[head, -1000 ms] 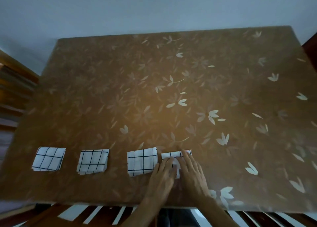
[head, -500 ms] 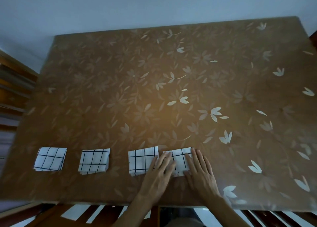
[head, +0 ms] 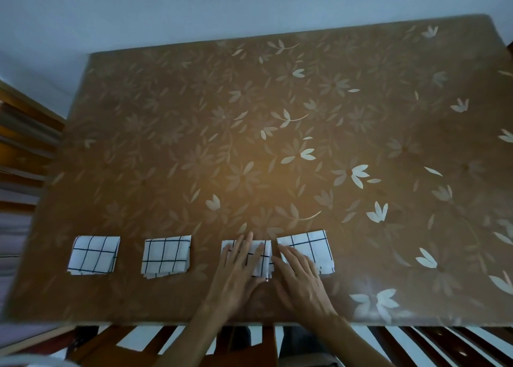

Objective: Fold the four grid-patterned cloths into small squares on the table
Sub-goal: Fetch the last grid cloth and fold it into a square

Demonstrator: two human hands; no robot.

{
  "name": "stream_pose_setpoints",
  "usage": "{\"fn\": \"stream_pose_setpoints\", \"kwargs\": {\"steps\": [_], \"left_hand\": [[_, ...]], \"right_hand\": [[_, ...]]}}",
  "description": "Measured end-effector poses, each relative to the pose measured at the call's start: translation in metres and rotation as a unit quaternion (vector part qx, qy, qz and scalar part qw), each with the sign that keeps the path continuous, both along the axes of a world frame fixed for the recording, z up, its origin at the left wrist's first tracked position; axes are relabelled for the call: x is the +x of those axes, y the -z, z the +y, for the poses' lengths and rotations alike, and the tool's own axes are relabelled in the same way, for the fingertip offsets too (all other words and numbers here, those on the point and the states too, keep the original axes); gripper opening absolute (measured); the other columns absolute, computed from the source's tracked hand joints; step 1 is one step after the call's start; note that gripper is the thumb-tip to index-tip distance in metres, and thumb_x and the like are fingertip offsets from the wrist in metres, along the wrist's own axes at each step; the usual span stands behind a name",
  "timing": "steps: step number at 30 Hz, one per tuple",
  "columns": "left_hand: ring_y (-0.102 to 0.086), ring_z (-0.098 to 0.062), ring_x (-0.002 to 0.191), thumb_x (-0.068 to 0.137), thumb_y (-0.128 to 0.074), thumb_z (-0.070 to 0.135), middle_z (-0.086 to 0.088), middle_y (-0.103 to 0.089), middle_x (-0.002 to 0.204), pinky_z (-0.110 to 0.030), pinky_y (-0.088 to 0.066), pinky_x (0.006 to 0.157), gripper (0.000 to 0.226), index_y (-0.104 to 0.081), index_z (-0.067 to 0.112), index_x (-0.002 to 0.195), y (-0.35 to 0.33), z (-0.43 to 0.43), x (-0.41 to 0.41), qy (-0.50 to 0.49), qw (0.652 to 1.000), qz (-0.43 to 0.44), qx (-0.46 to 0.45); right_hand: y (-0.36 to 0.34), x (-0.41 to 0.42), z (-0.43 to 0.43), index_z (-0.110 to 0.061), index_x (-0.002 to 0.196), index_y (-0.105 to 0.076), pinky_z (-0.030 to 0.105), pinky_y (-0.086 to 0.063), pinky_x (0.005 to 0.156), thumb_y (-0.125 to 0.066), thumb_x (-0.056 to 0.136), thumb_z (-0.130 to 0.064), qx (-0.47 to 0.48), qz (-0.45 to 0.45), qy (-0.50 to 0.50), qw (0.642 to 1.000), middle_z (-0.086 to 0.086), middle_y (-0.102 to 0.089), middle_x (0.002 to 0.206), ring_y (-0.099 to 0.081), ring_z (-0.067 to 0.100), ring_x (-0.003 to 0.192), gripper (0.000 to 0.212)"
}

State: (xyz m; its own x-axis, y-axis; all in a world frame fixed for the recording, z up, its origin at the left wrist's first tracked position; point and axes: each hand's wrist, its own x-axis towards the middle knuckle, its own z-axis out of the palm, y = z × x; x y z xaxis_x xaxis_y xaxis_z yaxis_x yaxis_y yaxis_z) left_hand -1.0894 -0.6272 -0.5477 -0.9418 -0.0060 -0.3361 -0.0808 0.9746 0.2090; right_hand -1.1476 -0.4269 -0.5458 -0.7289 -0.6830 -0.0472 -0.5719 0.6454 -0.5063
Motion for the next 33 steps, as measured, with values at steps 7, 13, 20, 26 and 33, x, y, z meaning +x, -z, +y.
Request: {"fn": "stream_pose_setpoints", "kwargs": {"steps": [7,13,20,26,33], "left_hand": [[-0.007,-0.017,0.153,0.1,-0.025,0.066,0.0,-0.007,0.166,-0.036,-0.007,0.122,0.066,-0.021,0.032,0.157,-0.022,-0.039,0.016,-0.049,0.997,0.037,0.046],[-0.057,-0.034,0.127,0.072,-0.086,0.041,-0.017,-0.05,0.148,-0.043,-0.057,0.093,0.072,-0.054,0.022,0.133,-0.008,-0.044,0.022,0.022,0.999,0.02,0.04],[-0.054,-0.037,0.131,0.08,-0.077,0.045,-0.019,-0.05,0.148,-0.046,-0.055,0.095,0.065,-0.06,0.014,0.135,0.009,-0.04,0.021,0.051,0.998,0.039,-0.007],[-0.026,-0.032,0.15,0.095,-0.031,0.042,-0.013,-0.026,0.163,-0.053,-0.039,0.109,0.064,-0.033,0.02,0.155,0.012,-0.052,0.038,0.061,0.997,0.048,-0.008],[-0.014,-0.028,0.154,0.106,-0.023,0.043,-0.011,-0.02,0.165,-0.049,-0.024,0.12,0.056,-0.029,0.017,0.155,-0.007,-0.084,0.052,0.0,0.996,0.088,0.027]], "right_hand": [[-0.011,0.009,-0.065,-0.014,0.13,-0.058,0.041,-0.057,0.088,-0.07,0.084,-0.024,0.032,-0.038,0.076,0.996,0.012,-0.06,0.136,-0.063,0.028,0.117,0.048],[-0.01,0.009,-0.078,-0.005,0.136,-0.053,0.042,-0.055,0.092,-0.057,0.091,-0.009,0.076,-0.097,0.172,0.977,0.016,-0.047,0.145,-0.057,0.035,0.116,0.046],[-0.004,0.026,-0.084,-0.008,0.136,-0.059,0.042,-0.048,0.104,-0.049,0.086,-0.034,0.136,0.023,0.067,0.988,0.015,-0.045,0.152,-0.048,0.031,0.137,0.057],[0.016,0.046,-0.084,-0.009,0.151,-0.038,0.033,-0.011,0.117,-0.043,0.092,-0.034,0.172,-0.006,0.049,0.984,0.009,-0.031,0.16,-0.036,0.025,0.146,0.064],[-0.011,0.043,-0.12,-0.014,0.128,-0.065,0.044,-0.04,0.111,-0.071,0.076,-0.033,0.15,0.023,0.076,0.985,0.012,-0.058,0.142,-0.058,0.032,0.127,0.056]]}}
